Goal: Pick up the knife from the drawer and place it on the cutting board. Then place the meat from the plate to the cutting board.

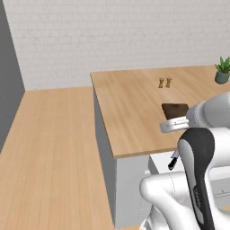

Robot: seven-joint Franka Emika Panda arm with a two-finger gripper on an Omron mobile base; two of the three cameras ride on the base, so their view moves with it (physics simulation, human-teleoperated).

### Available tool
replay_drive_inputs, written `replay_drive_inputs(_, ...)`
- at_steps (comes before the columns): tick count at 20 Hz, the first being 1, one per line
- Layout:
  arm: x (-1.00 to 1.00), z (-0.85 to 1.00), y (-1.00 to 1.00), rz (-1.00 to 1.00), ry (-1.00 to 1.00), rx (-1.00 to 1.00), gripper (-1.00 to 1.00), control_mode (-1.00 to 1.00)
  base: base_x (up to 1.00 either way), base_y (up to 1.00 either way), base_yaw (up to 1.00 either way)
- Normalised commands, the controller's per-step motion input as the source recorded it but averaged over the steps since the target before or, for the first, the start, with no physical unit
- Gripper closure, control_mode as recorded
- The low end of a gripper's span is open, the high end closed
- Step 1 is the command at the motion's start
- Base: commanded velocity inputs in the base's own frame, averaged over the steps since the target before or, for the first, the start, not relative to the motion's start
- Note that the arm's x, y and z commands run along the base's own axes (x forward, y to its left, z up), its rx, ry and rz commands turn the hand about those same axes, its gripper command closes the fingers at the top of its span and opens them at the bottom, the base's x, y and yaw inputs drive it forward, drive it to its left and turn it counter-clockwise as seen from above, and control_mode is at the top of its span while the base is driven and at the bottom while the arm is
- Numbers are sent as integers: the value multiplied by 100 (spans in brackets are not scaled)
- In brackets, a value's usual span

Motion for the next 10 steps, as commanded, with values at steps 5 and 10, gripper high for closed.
replay_drive_inputs(5, -1, 0, 0, -1, -9, 0, -100, -100, 0, 0, 0)
replay_drive_inputs(10, -15, 11, -1, -1, 0, 0, -100, -100, 0, 0, 0)
